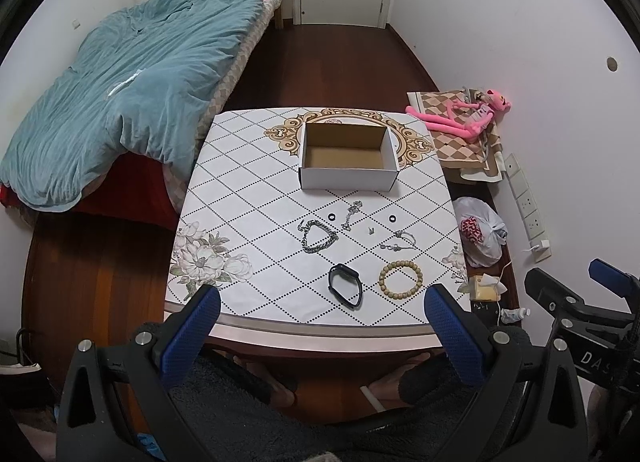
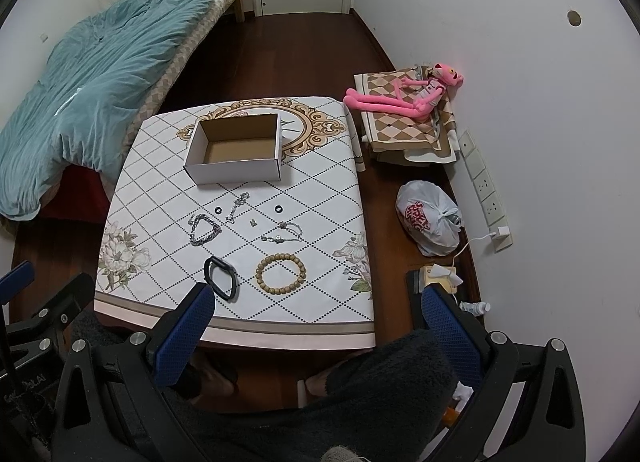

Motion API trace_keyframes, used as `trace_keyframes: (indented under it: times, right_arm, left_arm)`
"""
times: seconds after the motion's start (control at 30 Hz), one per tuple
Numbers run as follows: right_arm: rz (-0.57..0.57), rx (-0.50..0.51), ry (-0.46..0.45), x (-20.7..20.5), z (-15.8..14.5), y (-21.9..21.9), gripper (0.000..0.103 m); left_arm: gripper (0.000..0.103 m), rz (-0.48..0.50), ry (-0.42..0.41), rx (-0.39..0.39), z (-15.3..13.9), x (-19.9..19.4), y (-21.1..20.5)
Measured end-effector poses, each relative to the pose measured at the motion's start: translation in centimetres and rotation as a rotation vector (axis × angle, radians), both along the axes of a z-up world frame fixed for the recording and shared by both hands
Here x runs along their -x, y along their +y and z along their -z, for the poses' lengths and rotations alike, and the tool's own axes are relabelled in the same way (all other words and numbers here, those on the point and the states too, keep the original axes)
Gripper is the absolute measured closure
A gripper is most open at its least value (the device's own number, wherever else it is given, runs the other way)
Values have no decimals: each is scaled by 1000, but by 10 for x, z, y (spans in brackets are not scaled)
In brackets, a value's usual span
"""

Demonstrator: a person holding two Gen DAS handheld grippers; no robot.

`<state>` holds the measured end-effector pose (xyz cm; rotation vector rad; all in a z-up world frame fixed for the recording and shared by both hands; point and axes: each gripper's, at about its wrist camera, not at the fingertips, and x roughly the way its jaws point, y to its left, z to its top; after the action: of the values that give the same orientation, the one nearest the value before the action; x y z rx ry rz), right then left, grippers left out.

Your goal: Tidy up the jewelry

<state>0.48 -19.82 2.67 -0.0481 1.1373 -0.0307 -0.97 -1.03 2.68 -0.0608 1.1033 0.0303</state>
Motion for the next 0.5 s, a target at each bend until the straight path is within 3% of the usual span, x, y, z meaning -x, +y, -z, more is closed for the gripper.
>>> trace_keyframes:
  times: [0.5]
  right_arm:
    - [-3, -11, -3, 1, -2, 1, 0]
  left_arm:
    - [0, -3, -6, -2, -1, -1, 0]
